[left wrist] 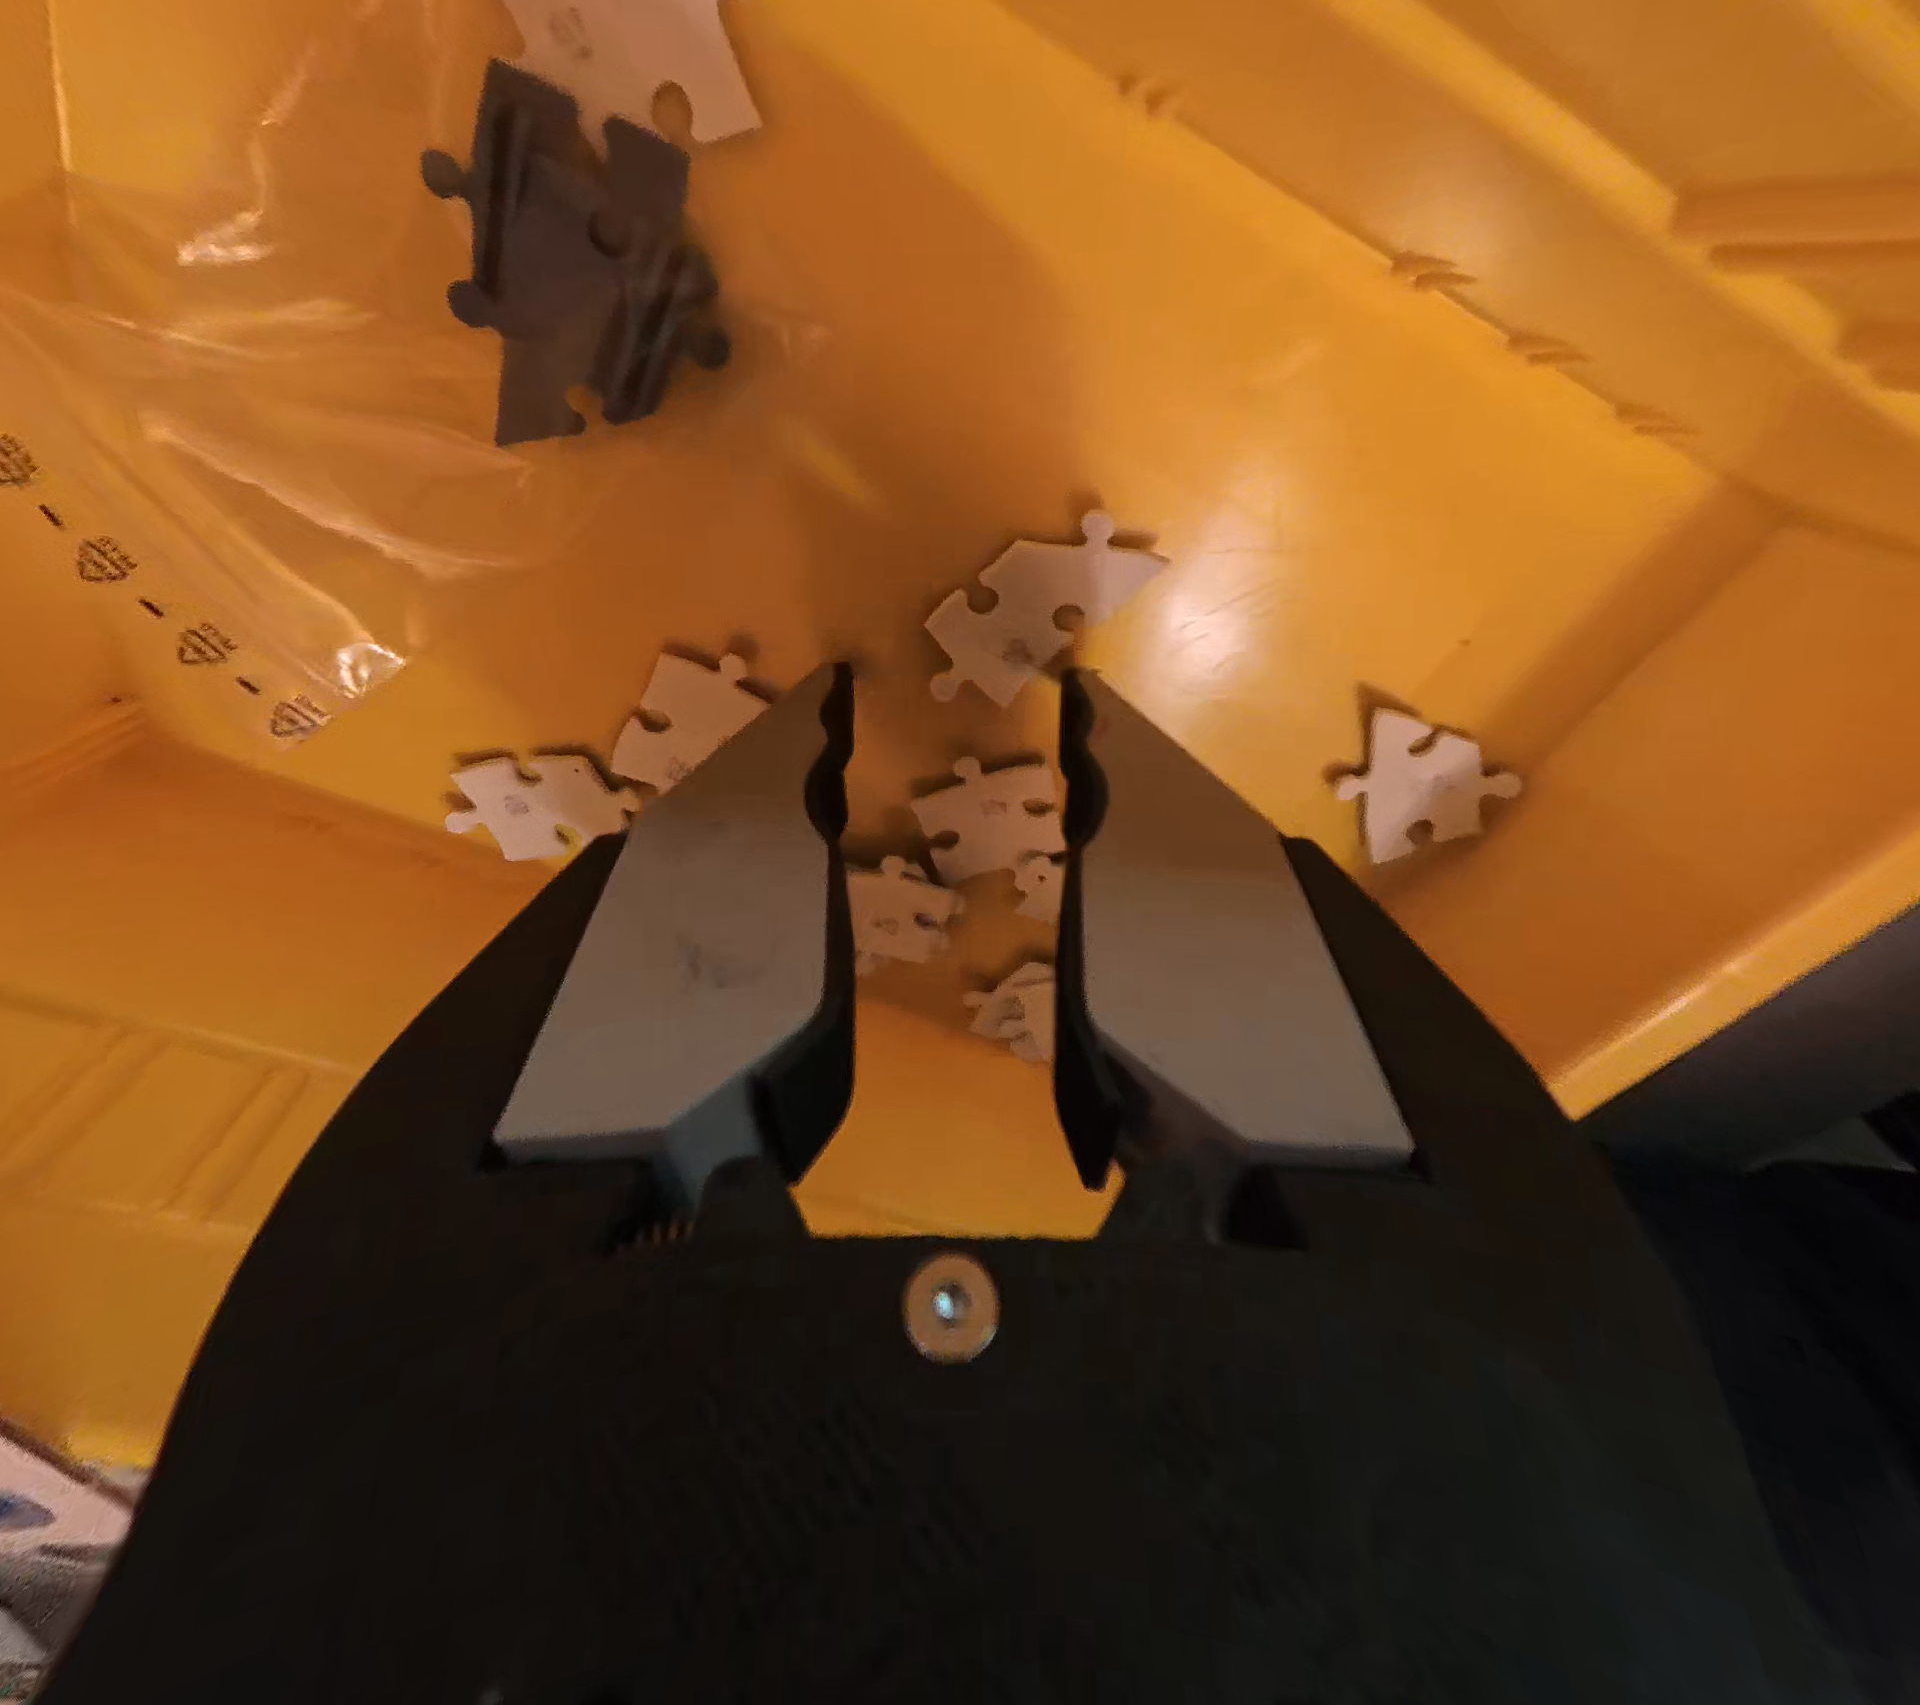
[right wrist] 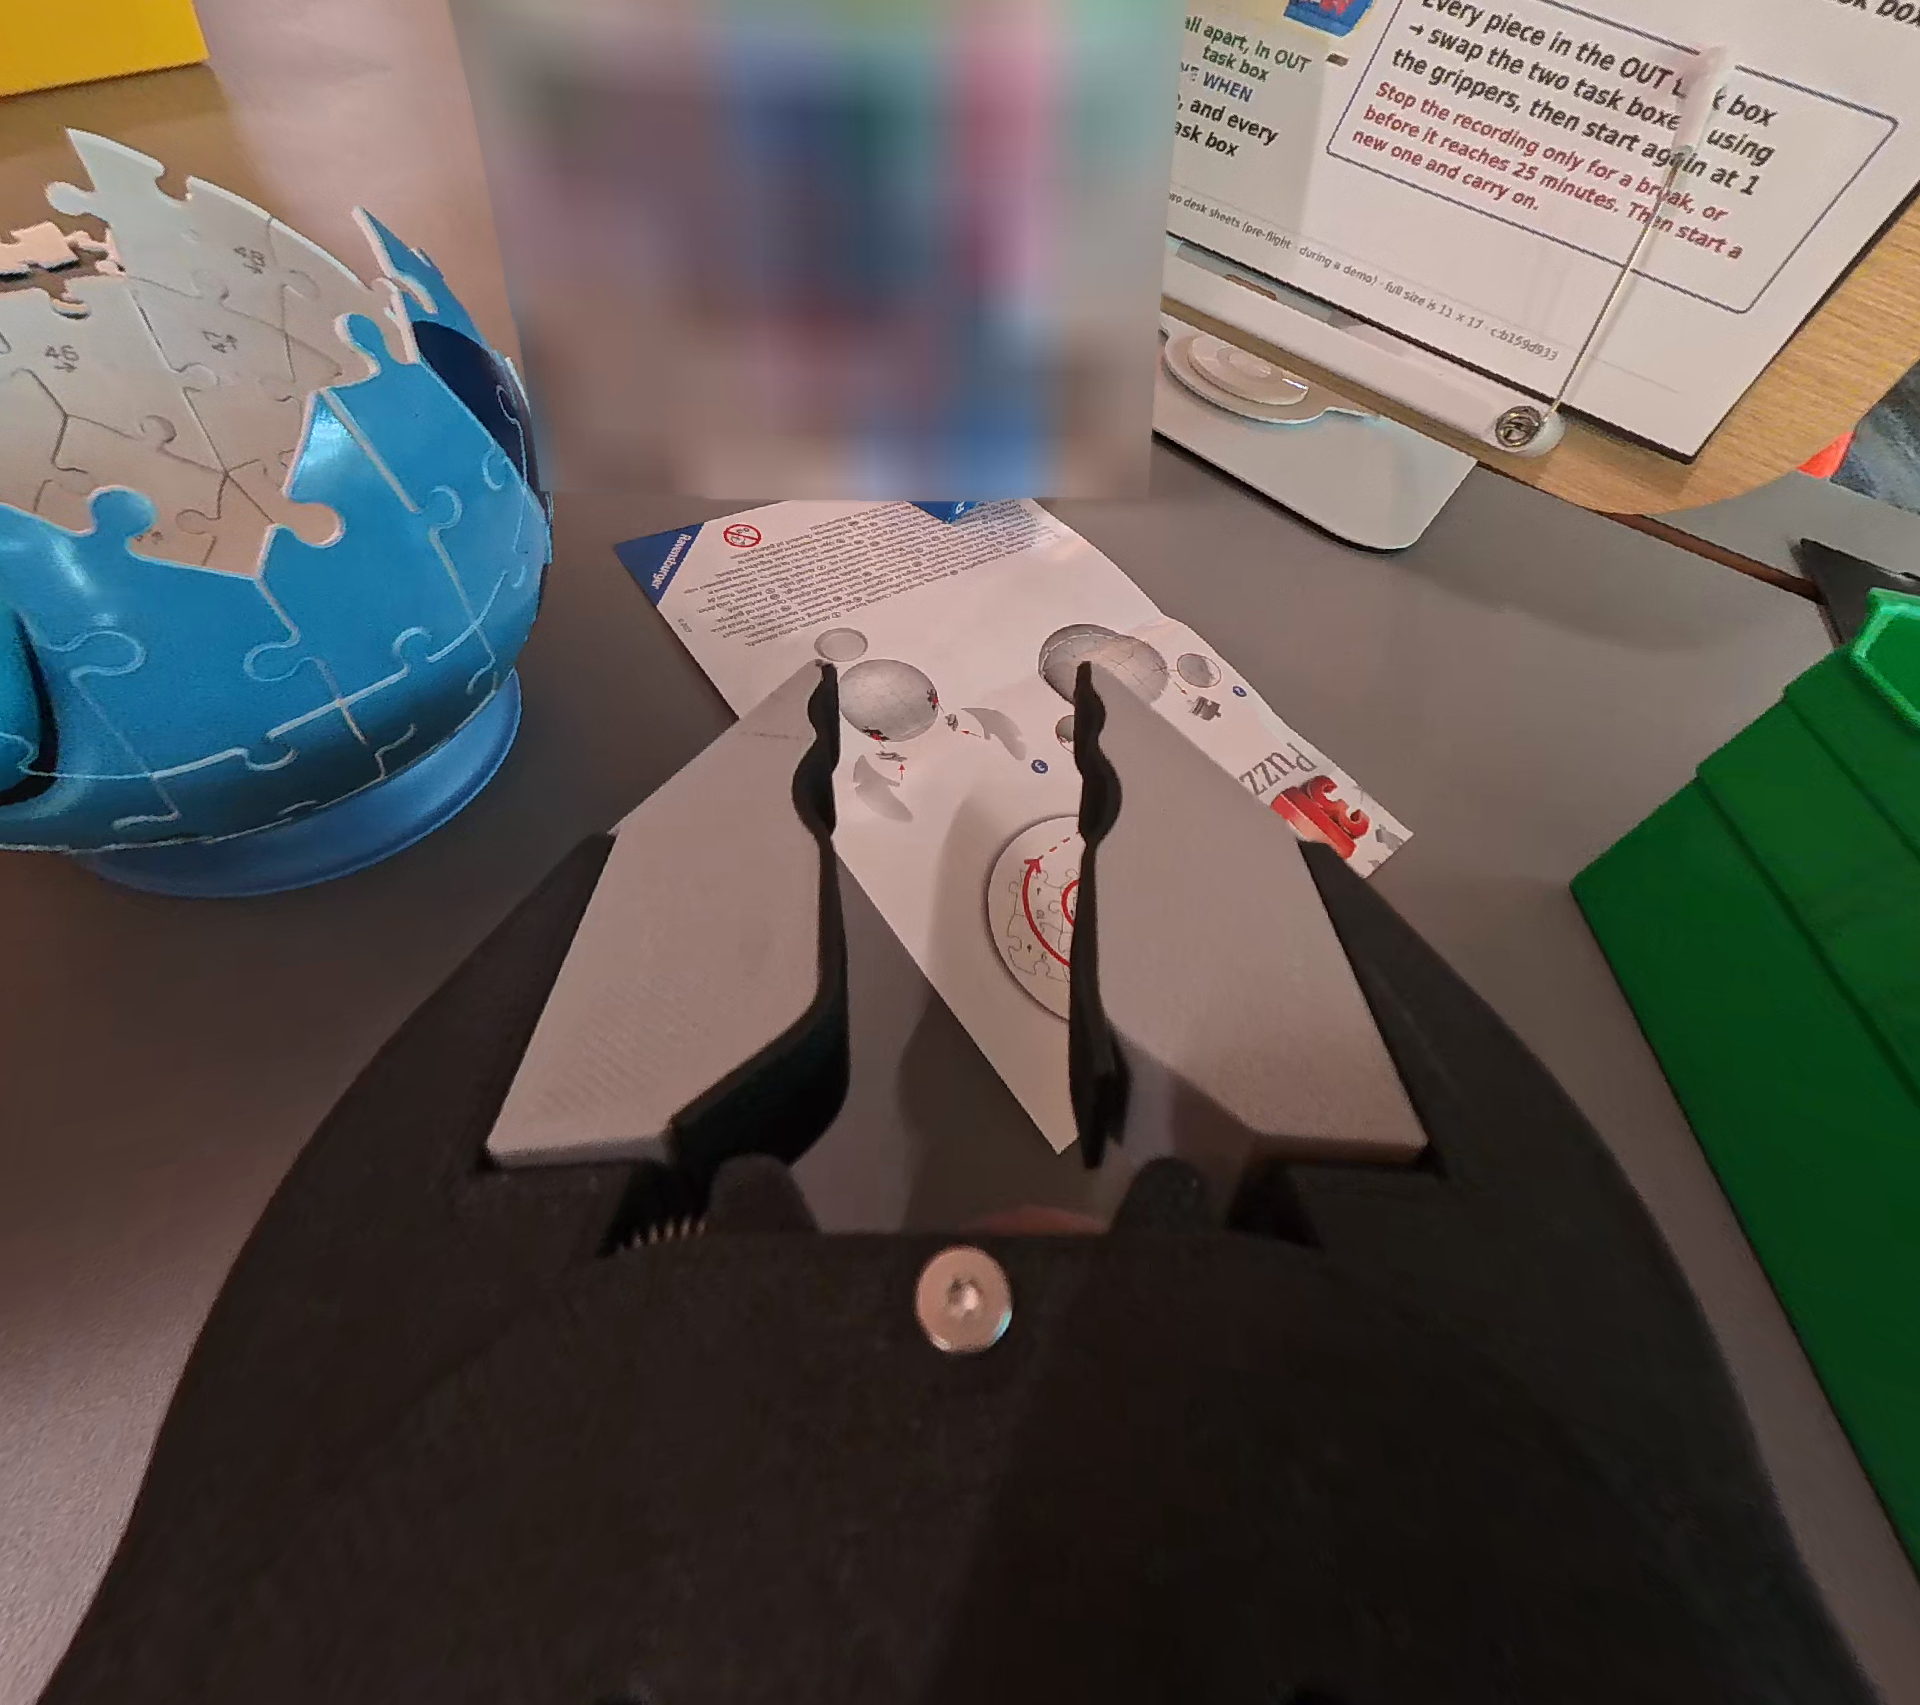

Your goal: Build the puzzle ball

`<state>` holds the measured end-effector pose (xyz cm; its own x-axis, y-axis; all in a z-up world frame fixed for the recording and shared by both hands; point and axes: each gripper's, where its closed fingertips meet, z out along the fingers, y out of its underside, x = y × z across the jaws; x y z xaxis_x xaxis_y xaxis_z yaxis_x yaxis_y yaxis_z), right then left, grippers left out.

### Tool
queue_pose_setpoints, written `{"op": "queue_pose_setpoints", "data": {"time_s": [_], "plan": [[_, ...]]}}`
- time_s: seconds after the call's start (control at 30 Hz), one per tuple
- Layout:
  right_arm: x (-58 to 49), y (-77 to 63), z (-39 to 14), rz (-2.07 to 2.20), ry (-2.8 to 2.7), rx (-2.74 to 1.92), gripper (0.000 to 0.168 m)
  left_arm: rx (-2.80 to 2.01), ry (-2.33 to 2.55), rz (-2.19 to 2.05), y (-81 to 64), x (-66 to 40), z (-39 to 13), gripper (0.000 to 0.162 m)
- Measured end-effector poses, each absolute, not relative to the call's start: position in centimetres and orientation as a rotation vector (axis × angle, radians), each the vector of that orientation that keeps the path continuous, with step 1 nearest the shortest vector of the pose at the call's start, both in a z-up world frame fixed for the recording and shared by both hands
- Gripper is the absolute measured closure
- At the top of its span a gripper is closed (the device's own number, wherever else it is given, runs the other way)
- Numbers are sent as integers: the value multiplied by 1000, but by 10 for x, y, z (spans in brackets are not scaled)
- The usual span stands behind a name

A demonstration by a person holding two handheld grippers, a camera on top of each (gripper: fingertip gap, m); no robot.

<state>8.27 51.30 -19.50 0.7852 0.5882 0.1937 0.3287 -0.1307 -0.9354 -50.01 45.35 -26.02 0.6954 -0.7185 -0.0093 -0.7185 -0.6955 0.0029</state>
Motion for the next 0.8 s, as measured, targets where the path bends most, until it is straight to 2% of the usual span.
{"op": "queue_pose_setpoints", "data": {"time_s": [0.23, 0.3, 0.4, 0.53, 0.6, 0.7, 0.8], "plan": [[83, 513, -195, 258, -717, -1734, 126, -2699, 1479, 168, 460, -498, -258, 119], [83, 513, -194, 259, -717, -1734, 126, -2666, 1519, 157, 458, -496, -258, 123], [83, 513, -195, 262, -717, -1735, 126, -2679, 1542, 37, 449, -490, -261, 144], [83, 513, -194, 263, -715, -1735, 126, -2681, 1537, 1, 449, -489, -261, 144], [83, 513, -194, 262, -715, -1734, 126, -2673, 1545, 9, 449, -489, -261, 144], [83, 513, -194, 262, -714, -1731, 126, -2622, 1574, 77, 454, -491, -259, 127], [83, 512, -194, 265, -715, -1731, 126, -2591, 1597, 32, 453, -483, -259, 123]]}}
